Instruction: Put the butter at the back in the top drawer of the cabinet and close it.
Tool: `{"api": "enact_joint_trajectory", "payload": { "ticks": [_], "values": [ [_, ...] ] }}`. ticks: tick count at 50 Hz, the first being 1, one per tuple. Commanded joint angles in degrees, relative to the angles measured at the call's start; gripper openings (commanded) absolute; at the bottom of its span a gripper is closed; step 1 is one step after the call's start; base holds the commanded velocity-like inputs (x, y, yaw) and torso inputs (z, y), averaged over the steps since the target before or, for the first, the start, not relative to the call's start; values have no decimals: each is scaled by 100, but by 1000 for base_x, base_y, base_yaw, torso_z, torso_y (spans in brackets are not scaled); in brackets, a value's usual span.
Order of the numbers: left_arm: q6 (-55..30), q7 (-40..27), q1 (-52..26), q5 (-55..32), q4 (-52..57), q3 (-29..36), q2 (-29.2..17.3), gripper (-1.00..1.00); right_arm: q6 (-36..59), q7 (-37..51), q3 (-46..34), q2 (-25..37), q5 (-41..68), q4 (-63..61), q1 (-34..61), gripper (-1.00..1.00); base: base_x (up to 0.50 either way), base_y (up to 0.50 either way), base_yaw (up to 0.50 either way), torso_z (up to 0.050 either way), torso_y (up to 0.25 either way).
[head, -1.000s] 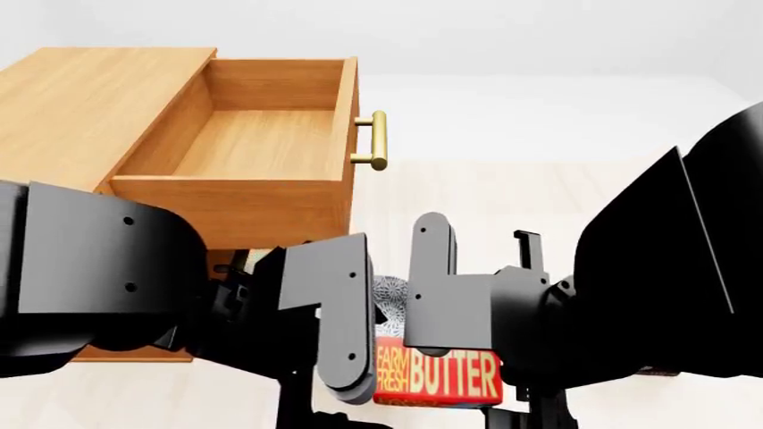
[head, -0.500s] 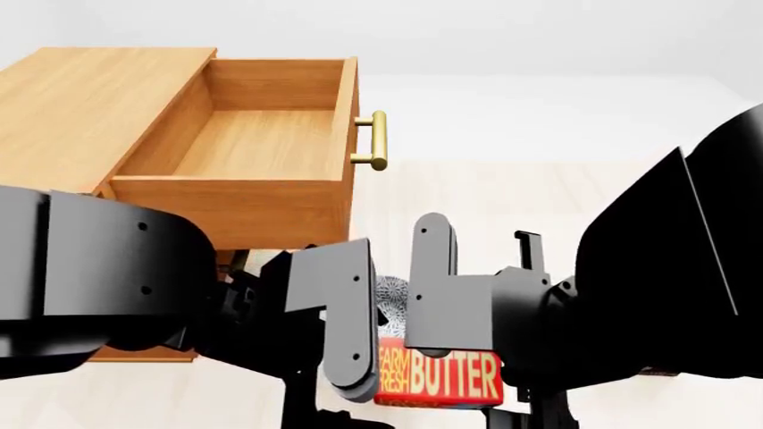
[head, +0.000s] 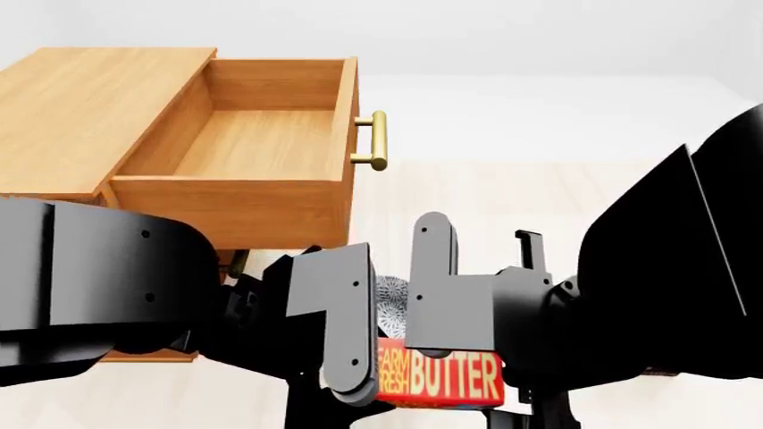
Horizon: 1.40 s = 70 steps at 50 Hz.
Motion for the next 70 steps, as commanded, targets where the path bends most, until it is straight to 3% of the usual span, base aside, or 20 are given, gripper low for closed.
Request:
{"api": "enact_joint_trajectory", "payload": {
  "ticks": [1,21,22,55,70],
  "values": [
    [148,-40,50,-147,40,-177,-58,-100,-15,27,51,-7,-206,23,40,-100,0,0,0,0,0],
    [177,-191,112,-135,58,-229,-86,-100,-2,-71,25,-15,-226,-2,27,-100,0,0,0,1,1],
    [175,-198,116,-121,60,-225,-88,-100,0,-66,21,-15,-211,0,29,100,0,0,0,0,0],
    [218,-255,109,-55,-145,-344,-418,-100,99,-230,-119,185,-375,31,10,100,0,0,0,0,1],
    [266,-401,47,-140,66,-464,-974,-100,237,-114,-203,863,-652,-323,158,100,0,0,0,1,1]
  ]
}}
